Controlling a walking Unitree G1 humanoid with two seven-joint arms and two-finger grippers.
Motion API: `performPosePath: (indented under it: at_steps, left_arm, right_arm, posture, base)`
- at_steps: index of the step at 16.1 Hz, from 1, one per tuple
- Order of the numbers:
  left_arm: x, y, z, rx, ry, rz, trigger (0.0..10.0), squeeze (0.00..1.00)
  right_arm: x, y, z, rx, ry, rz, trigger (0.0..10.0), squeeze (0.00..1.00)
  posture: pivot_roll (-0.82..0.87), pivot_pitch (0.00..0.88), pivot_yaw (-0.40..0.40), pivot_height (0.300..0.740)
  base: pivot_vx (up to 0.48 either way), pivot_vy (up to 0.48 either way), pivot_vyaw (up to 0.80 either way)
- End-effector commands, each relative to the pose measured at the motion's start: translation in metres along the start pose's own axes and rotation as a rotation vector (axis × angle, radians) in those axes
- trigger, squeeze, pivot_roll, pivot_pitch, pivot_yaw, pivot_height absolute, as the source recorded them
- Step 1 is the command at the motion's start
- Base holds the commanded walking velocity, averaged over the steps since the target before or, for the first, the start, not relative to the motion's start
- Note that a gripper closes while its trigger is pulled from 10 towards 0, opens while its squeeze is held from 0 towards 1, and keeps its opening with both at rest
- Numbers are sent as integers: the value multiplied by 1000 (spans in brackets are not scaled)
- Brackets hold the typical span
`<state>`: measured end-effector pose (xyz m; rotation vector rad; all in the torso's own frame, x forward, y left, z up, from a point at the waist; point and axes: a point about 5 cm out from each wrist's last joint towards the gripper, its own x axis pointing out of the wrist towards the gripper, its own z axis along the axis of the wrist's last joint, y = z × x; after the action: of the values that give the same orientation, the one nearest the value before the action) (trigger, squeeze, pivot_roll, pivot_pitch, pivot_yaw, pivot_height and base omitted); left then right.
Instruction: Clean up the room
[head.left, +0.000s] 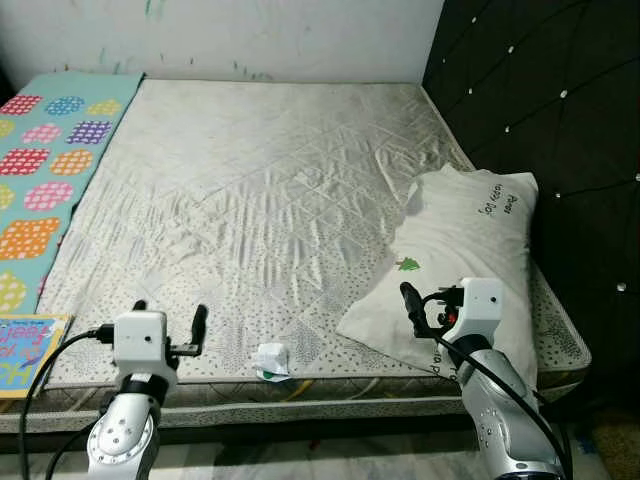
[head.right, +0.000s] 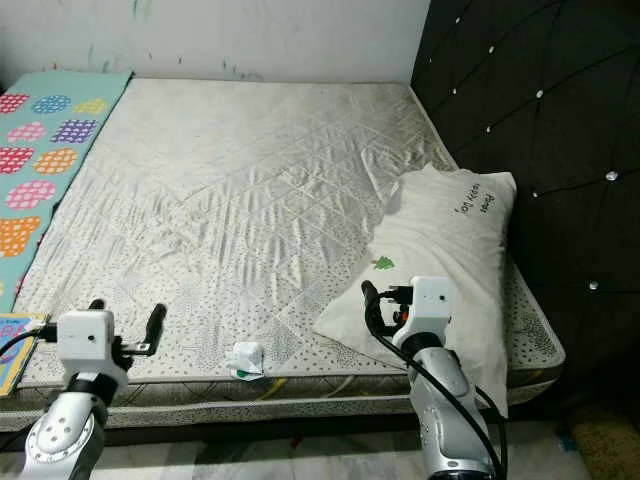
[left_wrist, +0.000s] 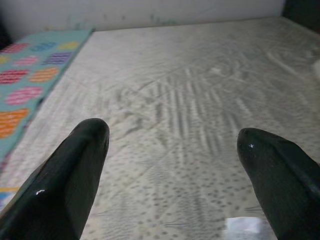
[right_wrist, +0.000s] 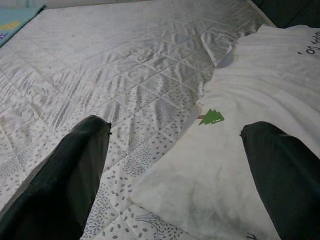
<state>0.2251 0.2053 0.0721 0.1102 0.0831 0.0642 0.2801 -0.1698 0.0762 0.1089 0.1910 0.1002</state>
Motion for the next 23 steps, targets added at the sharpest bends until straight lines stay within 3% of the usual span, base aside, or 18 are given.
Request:
performPosePath:
  at_steps: [1,4,7,11,13,23]
  left_arm:
    - [-1,-2,5,6,-7,3,10000,0]
    - [-3,-8,3,10,-38,-31,10000,0]
    - [-10,4,-6,-48,-18,44,10000,0]
    - [-19,7,-6,-50,-38,67,10000,0]
    - [-20,10,-9,-87,-22,87,10000,0]
    - [-17,4,-13,-98,0,54,10000,0]
  right_arm:
    - [0,1,-1,-18,15,8,10000,0]
    - [3,3,2,-19,-28,26,10000,0]
    - [-1,2,7,-41,-62,46,10000,0]
    - [-9,-1,4,-68,-62,58,10000,0]
    - [-8,-1,1,-76,-48,60,10000,0]
    - [-8,0,-1,-71,-28,68,10000,0]
  posture:
    - [-59,62,-53,740]
    - [-56,43,-56,740]
    - [-55,42,-54,740]
    - [-55,33,-56,740]
    - [-50,29,-62,740]
    - [-56,37,-68,740]
  base:
    - [0,0,0]
    - [0,0,0]
    - [0,0,0]
    - [0,0,0]
    - [0,0,0]
    - [0,0,240]
